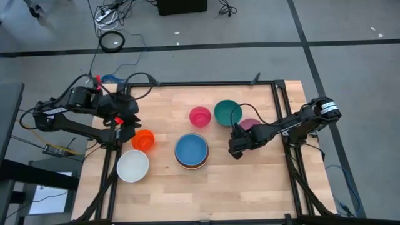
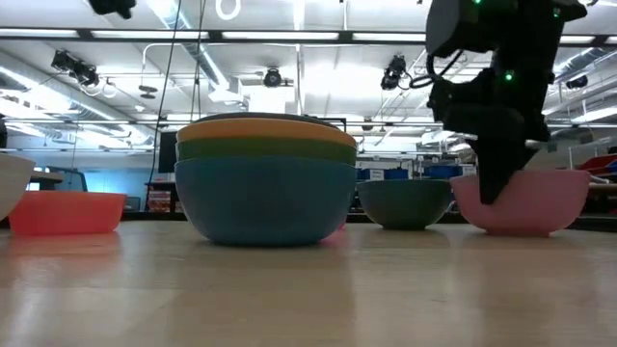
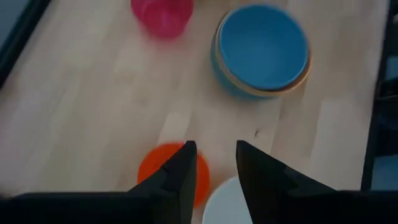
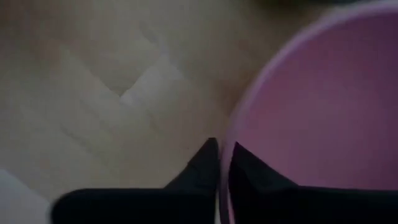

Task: Nest bowls inside each other
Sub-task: Stack the pink bowl on top of the blue bowl

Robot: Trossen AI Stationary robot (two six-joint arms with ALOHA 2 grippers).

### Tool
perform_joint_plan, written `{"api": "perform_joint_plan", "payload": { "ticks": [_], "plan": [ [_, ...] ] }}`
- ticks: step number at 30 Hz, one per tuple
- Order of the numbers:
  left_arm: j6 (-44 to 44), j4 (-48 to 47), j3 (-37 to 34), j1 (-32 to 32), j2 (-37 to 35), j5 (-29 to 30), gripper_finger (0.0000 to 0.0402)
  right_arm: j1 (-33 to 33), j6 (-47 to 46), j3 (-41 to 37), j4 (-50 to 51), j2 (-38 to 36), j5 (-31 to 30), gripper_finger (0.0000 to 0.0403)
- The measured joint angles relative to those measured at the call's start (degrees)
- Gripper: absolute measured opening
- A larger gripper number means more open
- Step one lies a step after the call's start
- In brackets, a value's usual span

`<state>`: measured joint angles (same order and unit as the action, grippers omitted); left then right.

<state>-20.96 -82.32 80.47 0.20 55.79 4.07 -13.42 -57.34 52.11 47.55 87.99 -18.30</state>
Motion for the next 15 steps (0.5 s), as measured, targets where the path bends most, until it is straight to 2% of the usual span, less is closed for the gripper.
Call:
{"api": "perform_joint_plan", "payload": {
  "ticks": [5,11,15],
  "plan": [
    [-2.24,-2.47,0.0,-1.2,-0.77,0.16,0.0122,-3.28,4.16,8.0,-0.49,-0.05,-0.12,0.0003],
    [-1.41,-3.08,-0.11,-2.53,-0.74,0.07,0.0122,-6.68,21.63,23.51,-12.98,1.22,-2.11,0.0001],
    [-1.06,-3.87,-0.11,-4.71,-0.35,-3.2,0.0122,-6.11,32.29,28.57,-22.82,5.21,0.33,0.0001]
  ]
}}
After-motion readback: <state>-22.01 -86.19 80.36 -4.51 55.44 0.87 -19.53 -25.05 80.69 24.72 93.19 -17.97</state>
